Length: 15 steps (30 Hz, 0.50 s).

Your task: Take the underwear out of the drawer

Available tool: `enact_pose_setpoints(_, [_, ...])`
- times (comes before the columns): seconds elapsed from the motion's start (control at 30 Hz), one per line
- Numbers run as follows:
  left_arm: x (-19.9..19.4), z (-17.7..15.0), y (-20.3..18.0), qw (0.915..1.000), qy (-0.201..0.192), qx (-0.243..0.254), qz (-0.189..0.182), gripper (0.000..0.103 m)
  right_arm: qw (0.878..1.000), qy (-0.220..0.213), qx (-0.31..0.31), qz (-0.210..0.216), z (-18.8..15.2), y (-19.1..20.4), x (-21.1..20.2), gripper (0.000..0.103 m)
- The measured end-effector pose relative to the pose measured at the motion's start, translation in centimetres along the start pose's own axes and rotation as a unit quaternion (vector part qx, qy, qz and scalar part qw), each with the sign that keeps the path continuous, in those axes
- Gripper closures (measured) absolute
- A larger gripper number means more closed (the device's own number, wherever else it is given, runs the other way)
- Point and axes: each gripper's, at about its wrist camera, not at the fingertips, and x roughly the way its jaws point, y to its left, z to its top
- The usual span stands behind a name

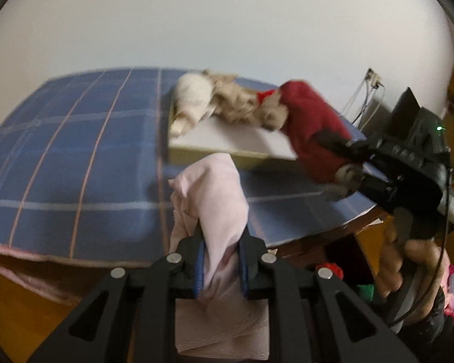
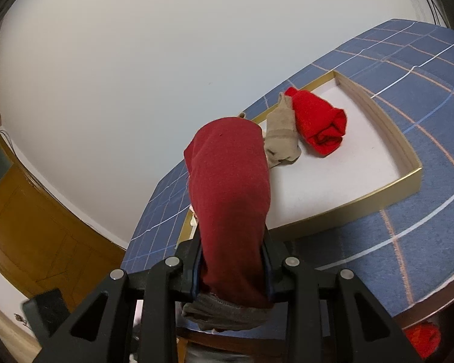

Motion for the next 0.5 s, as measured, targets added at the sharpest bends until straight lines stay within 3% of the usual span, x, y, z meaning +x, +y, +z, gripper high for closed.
enact_pose_setpoints(0.27, [0.1,6.3,-1.4,0.9981,-0.045,0.037,0.016,0.087,1.000,-0.023,0.006,-0.005,1.8,-0.5,-1.7,0.069])
enact_pose_setpoints(0.5, [6.7,12.1,-2.8,0.9951,-0.035,0.086,0.034,0.087,0.999,-0.021,0.035,0.010,4.3,0.4,1.7,0.069])
